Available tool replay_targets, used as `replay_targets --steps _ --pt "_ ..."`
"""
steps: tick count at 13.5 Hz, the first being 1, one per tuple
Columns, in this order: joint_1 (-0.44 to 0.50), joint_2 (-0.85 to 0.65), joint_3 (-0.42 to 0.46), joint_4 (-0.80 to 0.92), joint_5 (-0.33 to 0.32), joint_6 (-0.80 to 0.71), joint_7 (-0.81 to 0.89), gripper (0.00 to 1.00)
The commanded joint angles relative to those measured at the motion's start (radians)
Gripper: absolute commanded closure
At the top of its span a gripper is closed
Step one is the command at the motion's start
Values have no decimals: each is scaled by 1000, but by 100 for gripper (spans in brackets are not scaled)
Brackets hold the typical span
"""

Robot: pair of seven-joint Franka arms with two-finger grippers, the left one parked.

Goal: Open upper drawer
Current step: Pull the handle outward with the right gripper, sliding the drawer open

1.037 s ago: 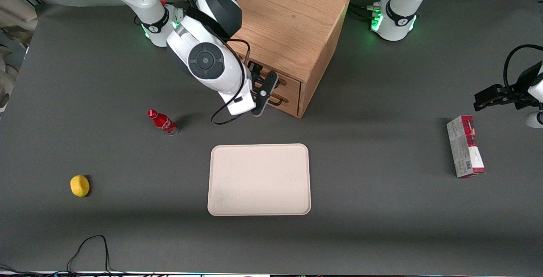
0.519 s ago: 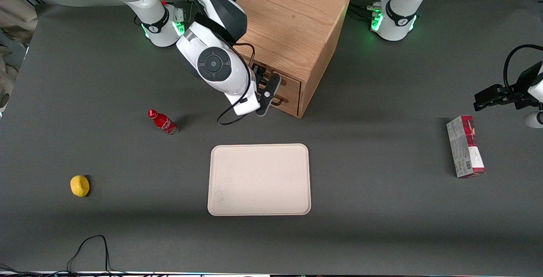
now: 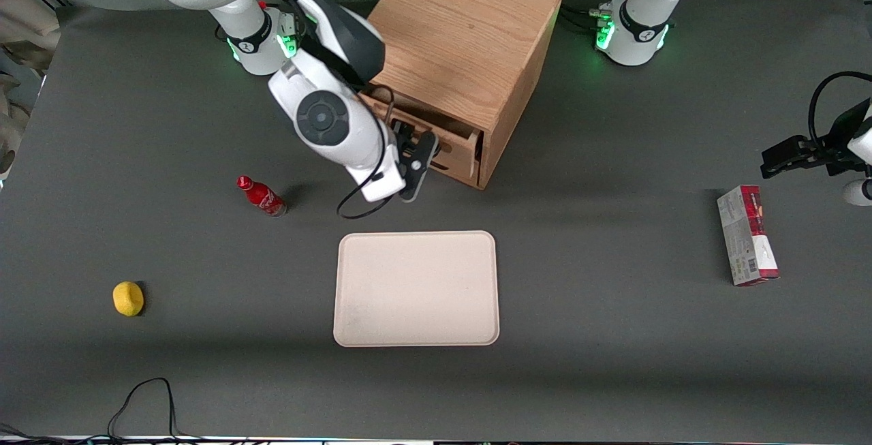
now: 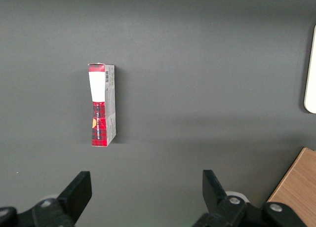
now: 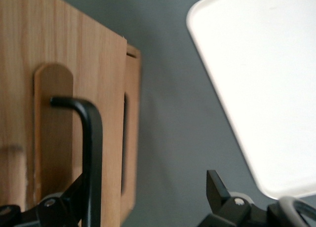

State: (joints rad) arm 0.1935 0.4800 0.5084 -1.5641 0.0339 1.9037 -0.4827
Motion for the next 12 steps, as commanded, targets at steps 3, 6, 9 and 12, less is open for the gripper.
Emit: replay_targets --steps 3,6,9,12 --pt "1 48 -126 117 3 -6 -149 0" --pt "0 97 -206 205 9 -6 -217 0" --pt "0 106 -225 233 7 -15 -206 0" --pt "0 91 -266 297 0 -29 -203 0"
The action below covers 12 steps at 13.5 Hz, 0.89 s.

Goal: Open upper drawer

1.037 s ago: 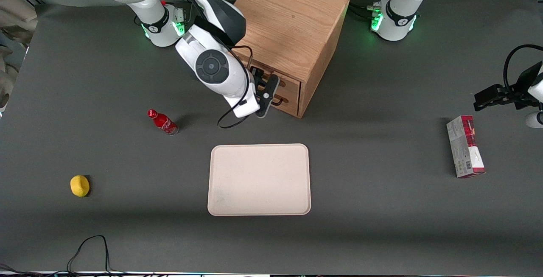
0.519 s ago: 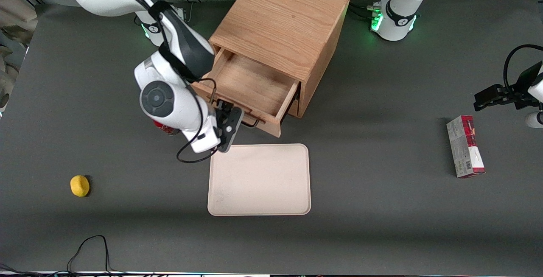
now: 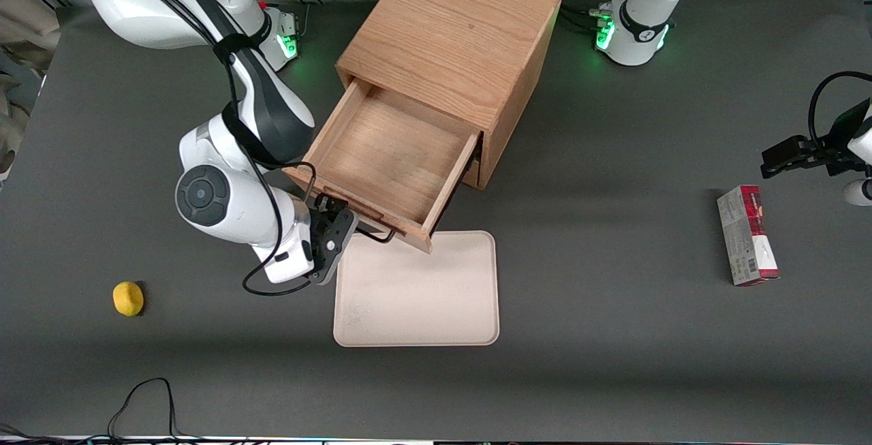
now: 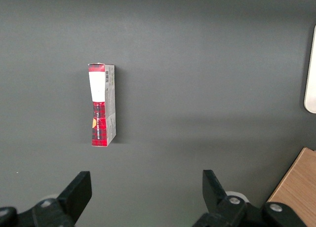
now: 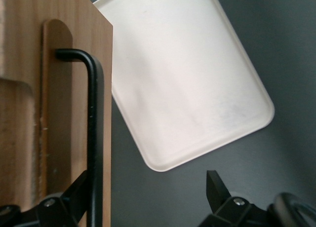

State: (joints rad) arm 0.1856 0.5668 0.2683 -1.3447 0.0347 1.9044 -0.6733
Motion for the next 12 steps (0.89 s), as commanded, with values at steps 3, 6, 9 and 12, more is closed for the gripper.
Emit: replay_targets --steps 3,6,9,12 --pt "0 -62 -64 104 19 -132 32 0" --pt "2 -172 -217 90 121 -219 145 0" --pt "6 -261 -349 15 134 -375 307 0" --pt "9 -428 -389 -170 27 -377 548 0"
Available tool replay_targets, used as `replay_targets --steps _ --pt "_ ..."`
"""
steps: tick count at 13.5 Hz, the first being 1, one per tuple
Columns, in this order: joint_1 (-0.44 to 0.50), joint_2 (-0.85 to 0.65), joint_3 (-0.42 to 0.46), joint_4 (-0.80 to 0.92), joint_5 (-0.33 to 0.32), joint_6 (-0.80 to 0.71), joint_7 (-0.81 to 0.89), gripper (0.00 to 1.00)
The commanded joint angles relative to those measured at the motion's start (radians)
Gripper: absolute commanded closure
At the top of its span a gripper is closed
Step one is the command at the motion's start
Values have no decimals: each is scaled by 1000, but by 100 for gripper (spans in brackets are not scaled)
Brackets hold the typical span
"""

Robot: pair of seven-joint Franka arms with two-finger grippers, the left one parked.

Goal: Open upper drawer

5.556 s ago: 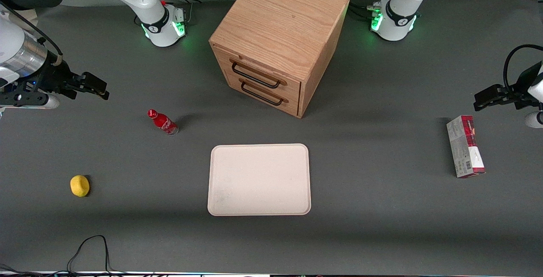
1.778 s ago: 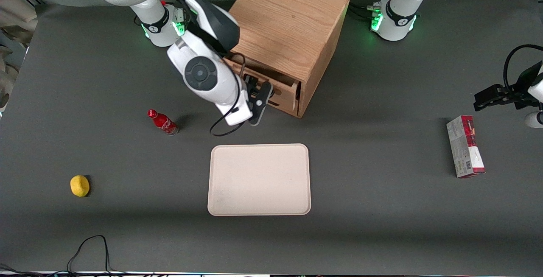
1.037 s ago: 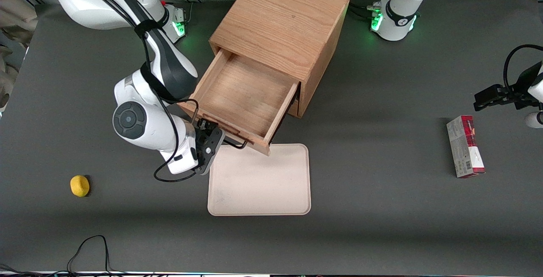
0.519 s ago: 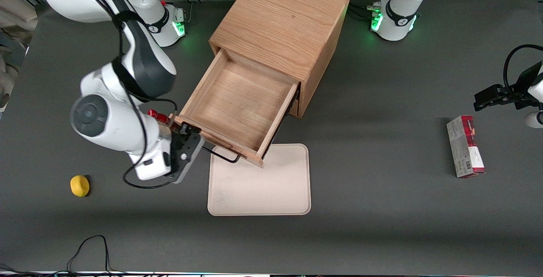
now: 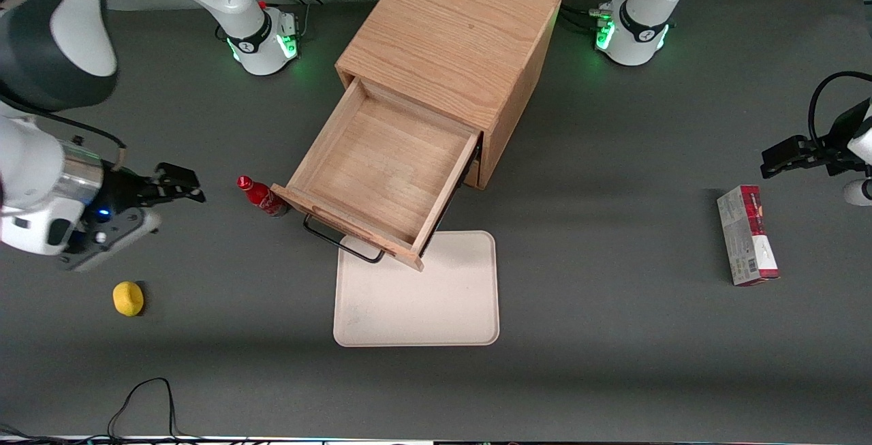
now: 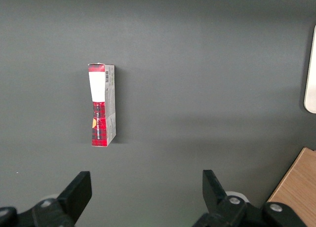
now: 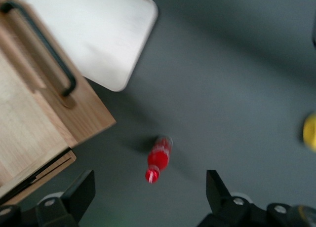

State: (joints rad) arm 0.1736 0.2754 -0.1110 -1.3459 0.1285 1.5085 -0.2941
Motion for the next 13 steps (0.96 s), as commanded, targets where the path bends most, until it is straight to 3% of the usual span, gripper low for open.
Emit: replay_targets --steps 1,6,13 --pt "24 -189 -7 -232 -108 22 253 0" --pt "26 -467 -3 -547 -170 169 336 0" --pt "24 -460 22 -519 -168 162 421 0"
